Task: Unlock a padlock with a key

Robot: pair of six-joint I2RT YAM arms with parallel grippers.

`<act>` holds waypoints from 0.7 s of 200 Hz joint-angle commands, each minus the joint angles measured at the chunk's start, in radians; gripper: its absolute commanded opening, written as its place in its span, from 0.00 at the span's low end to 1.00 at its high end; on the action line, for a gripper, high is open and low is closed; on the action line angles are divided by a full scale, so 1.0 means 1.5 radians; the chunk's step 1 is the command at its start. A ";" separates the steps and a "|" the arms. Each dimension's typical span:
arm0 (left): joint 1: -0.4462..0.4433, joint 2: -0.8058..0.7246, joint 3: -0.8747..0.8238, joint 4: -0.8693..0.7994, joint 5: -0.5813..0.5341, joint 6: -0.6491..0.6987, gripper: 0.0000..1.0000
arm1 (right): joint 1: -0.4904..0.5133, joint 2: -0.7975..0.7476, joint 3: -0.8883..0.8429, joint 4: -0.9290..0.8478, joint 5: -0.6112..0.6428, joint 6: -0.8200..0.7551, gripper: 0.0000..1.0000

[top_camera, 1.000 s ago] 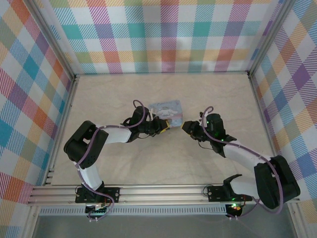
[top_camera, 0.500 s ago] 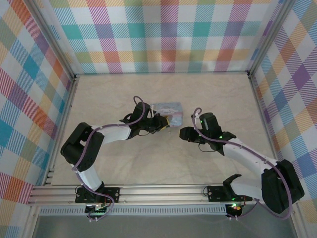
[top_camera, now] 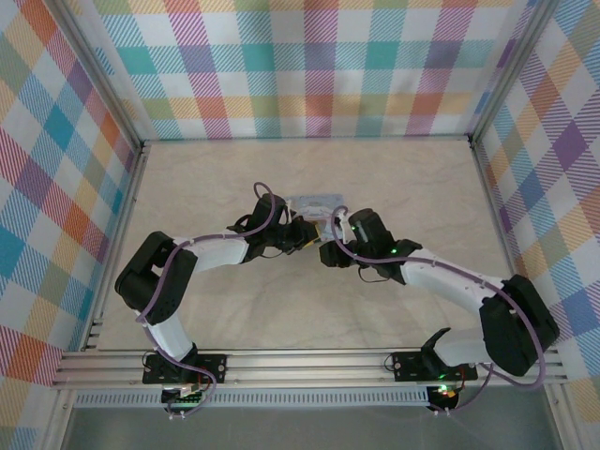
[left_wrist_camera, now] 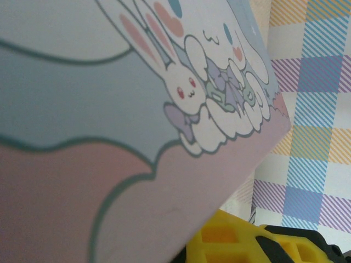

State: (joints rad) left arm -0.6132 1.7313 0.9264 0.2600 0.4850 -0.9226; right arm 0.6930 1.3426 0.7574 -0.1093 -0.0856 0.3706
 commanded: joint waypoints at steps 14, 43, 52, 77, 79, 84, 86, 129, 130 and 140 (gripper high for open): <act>-0.006 -0.016 0.020 0.007 0.003 0.005 0.03 | 0.031 0.041 0.051 -0.021 0.066 -0.055 0.47; -0.006 -0.014 0.020 0.011 0.005 0.002 0.03 | 0.053 0.080 0.088 -0.046 0.114 -0.078 0.45; -0.006 -0.014 0.020 0.013 0.005 0.001 0.03 | 0.057 0.092 0.099 -0.053 0.123 -0.082 0.45; -0.006 -0.015 0.020 0.014 0.005 0.000 0.03 | 0.067 0.113 0.118 -0.068 0.149 -0.090 0.44; -0.006 -0.016 0.020 0.014 0.005 0.000 0.03 | 0.067 0.115 0.119 -0.069 0.151 -0.090 0.44; -0.006 -0.015 0.020 0.014 0.005 0.000 0.03 | 0.069 0.116 0.121 -0.068 0.154 -0.092 0.43; -0.007 -0.016 0.020 0.014 0.005 0.000 0.03 | 0.070 0.118 0.122 -0.070 0.154 -0.093 0.43; -0.006 -0.015 0.020 0.017 0.006 0.000 0.03 | 0.075 0.133 0.136 -0.076 0.163 -0.098 0.40; -0.006 -0.016 0.020 0.017 0.006 0.000 0.03 | 0.075 0.133 0.135 -0.075 0.164 -0.098 0.40; -0.006 -0.015 0.020 0.019 0.006 0.000 0.03 | 0.075 0.136 0.136 -0.076 0.166 -0.099 0.39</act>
State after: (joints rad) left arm -0.6132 1.7313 0.9268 0.2611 0.4850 -0.9230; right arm 0.7975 1.5272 0.9283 -0.2035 0.1394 0.2455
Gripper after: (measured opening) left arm 0.113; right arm 0.396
